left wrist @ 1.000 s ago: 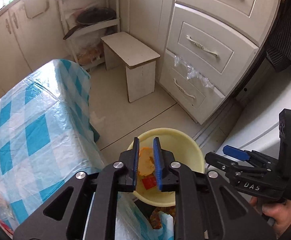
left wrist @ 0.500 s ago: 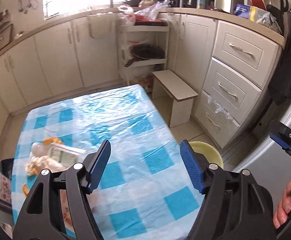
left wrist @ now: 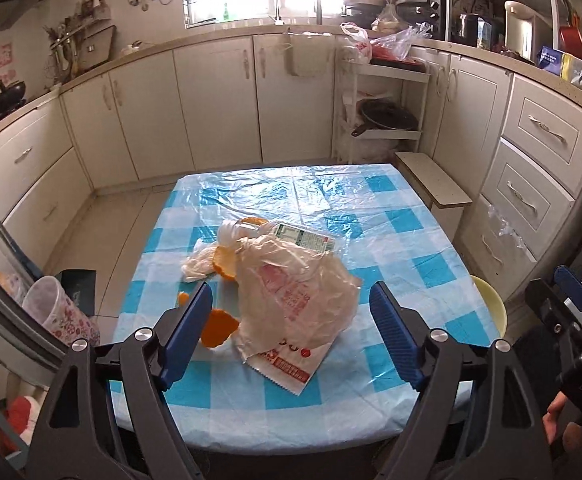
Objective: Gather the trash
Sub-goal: 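Bring both open tools back to the trash on the table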
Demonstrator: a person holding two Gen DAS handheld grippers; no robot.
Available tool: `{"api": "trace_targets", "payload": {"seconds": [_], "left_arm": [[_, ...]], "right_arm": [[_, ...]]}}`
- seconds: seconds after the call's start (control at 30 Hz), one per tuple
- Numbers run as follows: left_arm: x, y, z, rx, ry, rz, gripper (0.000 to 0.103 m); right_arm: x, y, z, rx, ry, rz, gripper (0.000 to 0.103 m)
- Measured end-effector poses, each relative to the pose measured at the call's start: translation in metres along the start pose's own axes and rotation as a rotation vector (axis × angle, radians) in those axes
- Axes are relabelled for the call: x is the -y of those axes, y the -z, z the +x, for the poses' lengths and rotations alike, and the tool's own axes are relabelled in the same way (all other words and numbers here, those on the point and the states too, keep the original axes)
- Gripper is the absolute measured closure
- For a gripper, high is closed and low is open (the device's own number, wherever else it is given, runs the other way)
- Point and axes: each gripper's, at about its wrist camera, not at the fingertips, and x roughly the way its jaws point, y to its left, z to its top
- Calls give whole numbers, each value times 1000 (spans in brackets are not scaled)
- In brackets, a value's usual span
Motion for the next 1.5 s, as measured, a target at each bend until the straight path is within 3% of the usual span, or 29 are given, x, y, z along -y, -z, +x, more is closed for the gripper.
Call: {"api": "trace_targets", "payload": {"seconds": [0.27,0.5,0.8,1.1,1.4,1.47,1.5], "left_arm": [[-33,14,-9,-9,21,-56,25],[-85,32,-7,-22,-16,-139,25],[-126,47,26,-94,29,-219,24],[-126,43,90,-162,67,-203,22],[-110,33,137,-195,-37,-185,22],[-110,34,142,-199,-37,-187,32],[-110,34,145,-203,-18,-190,45]], "right_arm": [[-20,10,1,-15,19,-93,12],[-27,14,3,-24,17,-117,11],[-40,20,10,-62,-15,-170,11],[-61,18,59,-183,-105,-167,11],[-97,9,122,-227,-165,-251,11],[-99,11,133,-237,-176,-250,11],[-100,12,139,-239,-178,-246,11]]}}
